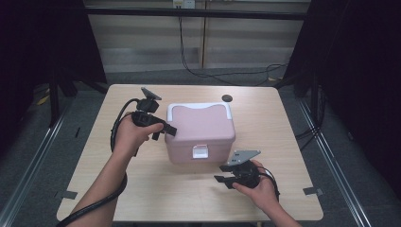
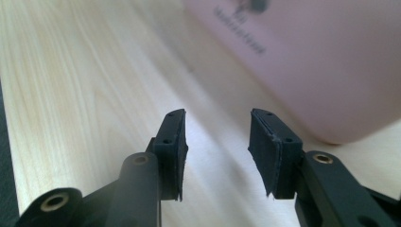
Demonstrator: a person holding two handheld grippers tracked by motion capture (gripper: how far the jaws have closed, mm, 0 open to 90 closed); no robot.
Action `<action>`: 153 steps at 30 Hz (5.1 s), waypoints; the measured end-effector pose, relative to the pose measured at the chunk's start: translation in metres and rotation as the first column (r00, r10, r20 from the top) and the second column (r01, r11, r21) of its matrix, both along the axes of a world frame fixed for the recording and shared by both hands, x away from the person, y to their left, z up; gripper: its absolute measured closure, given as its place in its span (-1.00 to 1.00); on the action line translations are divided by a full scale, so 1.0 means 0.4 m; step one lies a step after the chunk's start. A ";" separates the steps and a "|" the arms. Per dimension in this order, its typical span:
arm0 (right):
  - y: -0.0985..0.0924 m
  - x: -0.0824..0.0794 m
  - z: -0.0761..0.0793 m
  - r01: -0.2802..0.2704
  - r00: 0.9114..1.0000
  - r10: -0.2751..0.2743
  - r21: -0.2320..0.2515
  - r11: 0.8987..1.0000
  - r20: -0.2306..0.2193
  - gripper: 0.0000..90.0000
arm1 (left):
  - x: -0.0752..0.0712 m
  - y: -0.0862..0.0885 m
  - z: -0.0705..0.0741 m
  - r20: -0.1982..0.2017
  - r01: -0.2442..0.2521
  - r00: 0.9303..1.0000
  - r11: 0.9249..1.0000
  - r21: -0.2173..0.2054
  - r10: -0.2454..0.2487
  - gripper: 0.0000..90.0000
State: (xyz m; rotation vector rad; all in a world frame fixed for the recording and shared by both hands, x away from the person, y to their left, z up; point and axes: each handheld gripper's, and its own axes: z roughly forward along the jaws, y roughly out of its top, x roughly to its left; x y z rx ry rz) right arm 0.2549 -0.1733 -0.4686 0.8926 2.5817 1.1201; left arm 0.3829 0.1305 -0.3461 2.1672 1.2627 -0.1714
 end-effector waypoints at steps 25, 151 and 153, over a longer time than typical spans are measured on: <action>0.030 -0.007 -0.082 -0.074 0.997 0.075 -0.025 0.997 0.028 -0.07 | 0.006 0.015 0.019 0.080 -0.024 0.996 1.000 -0.018 0.025 0.17; -0.039 0.183 0.250 0.218 0.973 -0.228 0.154 0.964 0.046 1.00 | 0.096 -0.104 0.072 0.209 -0.024 0.978 0.985 0.169 -0.012 0.29; -0.038 0.183 0.250 0.218 0.973 -0.228 0.154 0.964 0.048 1.00 | 0.097 -0.105 0.071 0.221 -0.021 0.975 0.981 0.191 -0.023 0.33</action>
